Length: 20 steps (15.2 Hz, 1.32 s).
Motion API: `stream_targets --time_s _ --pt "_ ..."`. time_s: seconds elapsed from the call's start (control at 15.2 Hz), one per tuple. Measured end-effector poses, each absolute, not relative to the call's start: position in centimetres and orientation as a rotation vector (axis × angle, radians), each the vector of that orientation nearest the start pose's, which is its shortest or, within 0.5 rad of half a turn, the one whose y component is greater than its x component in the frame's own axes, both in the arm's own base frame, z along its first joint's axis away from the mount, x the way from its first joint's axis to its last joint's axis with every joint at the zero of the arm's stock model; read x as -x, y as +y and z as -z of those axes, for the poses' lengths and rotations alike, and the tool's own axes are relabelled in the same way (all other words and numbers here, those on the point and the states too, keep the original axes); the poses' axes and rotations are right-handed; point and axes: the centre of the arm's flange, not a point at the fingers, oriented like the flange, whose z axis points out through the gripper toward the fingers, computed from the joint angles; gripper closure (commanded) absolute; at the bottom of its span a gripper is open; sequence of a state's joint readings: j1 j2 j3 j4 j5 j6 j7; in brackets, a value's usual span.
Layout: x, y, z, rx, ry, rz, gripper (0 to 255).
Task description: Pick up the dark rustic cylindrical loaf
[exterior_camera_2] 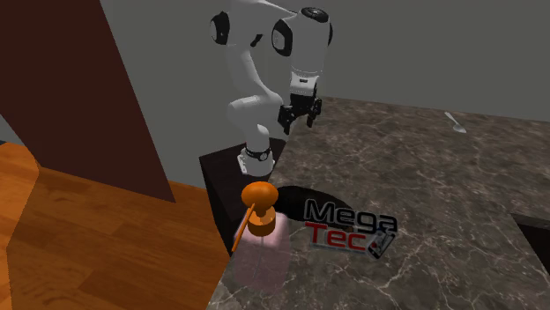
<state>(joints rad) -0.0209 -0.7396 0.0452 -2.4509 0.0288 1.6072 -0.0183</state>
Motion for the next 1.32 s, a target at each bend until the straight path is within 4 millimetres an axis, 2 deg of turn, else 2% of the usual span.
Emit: stream_targets --time_s 0.07,0.2,0.46,0.66,0.99,1.32 --pt "-31.6 1.3 -53.4 3.139 -0.042 -0.164 0" --pt "-31.5 -0.3 -53.0 3.125 -0.095 -0.101 0" --pt "-31.9 -5.4 -52.8 3.069 -0.267 0.103 0" --pt "-32.6 -9.4 -51.7 3.009 -0.403 0.26 0" --pt "-34.8 -15.5 -50.6 2.878 -0.618 0.517 0" --pt "-38.5 -21.9 -49.7 2.717 -0.815 0.756 0"
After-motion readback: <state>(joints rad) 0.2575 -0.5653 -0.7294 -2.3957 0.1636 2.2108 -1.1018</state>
